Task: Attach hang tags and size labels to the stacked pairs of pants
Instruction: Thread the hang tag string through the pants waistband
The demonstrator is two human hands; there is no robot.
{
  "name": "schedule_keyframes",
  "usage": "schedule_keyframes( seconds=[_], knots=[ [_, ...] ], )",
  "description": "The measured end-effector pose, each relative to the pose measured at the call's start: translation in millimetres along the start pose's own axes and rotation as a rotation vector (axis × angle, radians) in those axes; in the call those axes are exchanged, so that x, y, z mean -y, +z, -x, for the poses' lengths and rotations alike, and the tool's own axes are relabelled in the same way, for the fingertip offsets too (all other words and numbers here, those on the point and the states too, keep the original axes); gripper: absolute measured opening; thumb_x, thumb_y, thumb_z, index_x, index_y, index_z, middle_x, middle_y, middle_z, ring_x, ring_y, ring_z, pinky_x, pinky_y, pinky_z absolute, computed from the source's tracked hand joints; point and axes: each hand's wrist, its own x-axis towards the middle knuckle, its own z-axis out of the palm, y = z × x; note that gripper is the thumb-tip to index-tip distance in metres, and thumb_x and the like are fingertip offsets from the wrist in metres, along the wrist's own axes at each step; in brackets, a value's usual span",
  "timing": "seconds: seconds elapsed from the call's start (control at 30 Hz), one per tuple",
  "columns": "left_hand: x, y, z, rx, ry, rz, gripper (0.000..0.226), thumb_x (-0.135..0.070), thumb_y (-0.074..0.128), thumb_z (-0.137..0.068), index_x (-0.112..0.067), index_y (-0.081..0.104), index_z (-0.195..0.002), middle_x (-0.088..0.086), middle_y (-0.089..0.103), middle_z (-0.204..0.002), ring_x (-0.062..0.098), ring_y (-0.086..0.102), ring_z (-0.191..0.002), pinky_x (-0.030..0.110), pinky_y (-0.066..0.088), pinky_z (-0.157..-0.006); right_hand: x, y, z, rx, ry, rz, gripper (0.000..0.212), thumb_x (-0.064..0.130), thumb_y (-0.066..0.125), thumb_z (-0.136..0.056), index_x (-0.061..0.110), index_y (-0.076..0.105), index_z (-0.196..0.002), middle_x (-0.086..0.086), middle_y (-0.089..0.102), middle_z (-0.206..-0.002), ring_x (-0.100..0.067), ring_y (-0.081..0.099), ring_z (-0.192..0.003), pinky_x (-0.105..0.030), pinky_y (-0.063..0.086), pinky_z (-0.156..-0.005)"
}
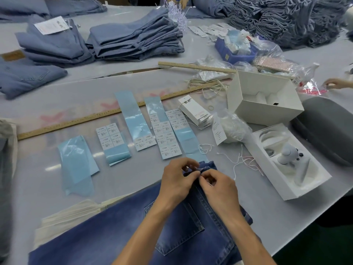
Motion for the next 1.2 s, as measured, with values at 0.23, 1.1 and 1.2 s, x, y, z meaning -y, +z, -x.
schedule_keyframes(
  seconds=[0.23, 1.1, 1.2],
  knots=[
    [9, -11, 6, -0.041, -0.191, 0.406, 0.025, -0.004, 0.073, -0.091, -0.028, 0.080, -0.089, -0.005, 0.078, -0.090, 0.008, 0.071, -0.086, 0.019, 0.053, -0.078, 1, 14, 7, -0.100, -0.046, -0.235, 0.013, 0.016, 0.077, -0.089, 0.029, 0.078, -0.089, 0.020, 0.072, -0.083, -0.001, 0.066, -0.078, -0.012, 0.049, -0.070],
    [17, -12, -1, 0.039, -0.077, 0.399, 0.026, 0.011, 0.063, -0.093, -0.011, 0.076, -0.092, 0.004, 0.078, -0.095, 0.015, 0.074, -0.093, 0.022, 0.056, -0.085, 16, 33, 9, -0.125, 0.344, -0.647, 0.019, 0.013, 0.067, -0.096, 0.026, 0.080, -0.090, 0.007, 0.077, -0.096, -0.009, 0.071, -0.094, -0.028, 0.055, -0.085],
    [16, -16, -2, 0.062, -0.167, 0.440, 0.021, -0.001, 0.073, -0.090, -0.021, 0.076, -0.093, 0.009, 0.078, -0.088, 0.017, 0.075, -0.085, 0.022, 0.055, -0.078, 19, 29, 7, -0.087, 0.409, -0.722, 0.018, 0.016, 0.066, -0.097, 0.023, 0.080, -0.089, 0.007, 0.077, -0.089, -0.008, 0.070, -0.085, -0.027, 0.056, -0.081]
  ],
)
